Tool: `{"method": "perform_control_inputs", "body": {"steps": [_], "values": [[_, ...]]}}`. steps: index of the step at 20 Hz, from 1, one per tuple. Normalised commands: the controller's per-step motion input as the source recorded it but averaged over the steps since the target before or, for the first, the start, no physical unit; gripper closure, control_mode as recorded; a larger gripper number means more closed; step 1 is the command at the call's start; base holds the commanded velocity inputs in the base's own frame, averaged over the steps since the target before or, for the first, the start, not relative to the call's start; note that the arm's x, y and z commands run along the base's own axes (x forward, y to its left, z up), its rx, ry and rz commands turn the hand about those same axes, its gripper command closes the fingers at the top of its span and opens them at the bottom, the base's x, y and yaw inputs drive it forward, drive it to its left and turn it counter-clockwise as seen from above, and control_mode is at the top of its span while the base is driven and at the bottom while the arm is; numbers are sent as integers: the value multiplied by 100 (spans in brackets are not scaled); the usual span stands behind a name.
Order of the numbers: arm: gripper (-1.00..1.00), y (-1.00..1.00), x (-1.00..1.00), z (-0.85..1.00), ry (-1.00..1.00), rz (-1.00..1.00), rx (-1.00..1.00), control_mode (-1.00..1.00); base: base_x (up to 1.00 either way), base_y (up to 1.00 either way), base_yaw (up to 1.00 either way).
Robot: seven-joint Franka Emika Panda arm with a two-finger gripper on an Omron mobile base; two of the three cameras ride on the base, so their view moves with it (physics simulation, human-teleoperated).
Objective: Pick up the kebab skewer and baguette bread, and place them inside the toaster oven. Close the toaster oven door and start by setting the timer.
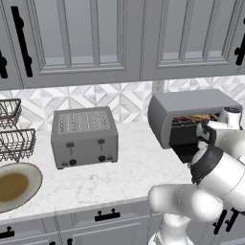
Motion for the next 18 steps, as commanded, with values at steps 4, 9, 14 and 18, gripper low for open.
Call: {"method": "perform_control_inputs", "body": {"steps": [4,9,14,18], "values": [[-100,0,-78,0,0,23,0,-100,0,0,0],[-100,0,-73,0,0,25,0,-100,0,0,0],[-100,0,-45,-4,0,21,0,-100,0,0,0],[-100,11,25,-17,1,16,0,-100,0,0,0]]}}
